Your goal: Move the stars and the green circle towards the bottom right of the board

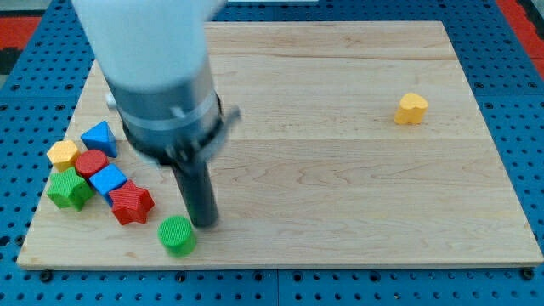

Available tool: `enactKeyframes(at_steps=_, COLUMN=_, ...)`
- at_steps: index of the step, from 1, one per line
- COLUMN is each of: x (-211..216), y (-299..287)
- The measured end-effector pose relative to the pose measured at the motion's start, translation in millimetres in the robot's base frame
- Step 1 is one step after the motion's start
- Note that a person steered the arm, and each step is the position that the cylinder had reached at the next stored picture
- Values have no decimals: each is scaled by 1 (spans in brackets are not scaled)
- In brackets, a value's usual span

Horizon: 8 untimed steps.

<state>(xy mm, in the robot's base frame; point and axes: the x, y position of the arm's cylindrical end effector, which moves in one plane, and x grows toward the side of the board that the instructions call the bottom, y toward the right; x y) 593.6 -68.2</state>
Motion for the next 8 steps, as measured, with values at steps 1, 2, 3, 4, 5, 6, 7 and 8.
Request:
enactKeyframes(at_steps=1, x=25, y=-14)
enactKeyframes(at_steps=2, x=24, y=-20)
enactKeyframes(at_steps=3, x=19, y=-80)
enactKeyframes(at_steps=4, x=9, y=-91)
enactKeyframes(at_steps=5, x=-8, y=-83)
enactKeyframes(at_steps=6, x=-2, y=-156)
enactKeyframes(at_steps=7, x=-12, y=-236)
enactKeyframes(at_steps=8, x=-51, y=-234)
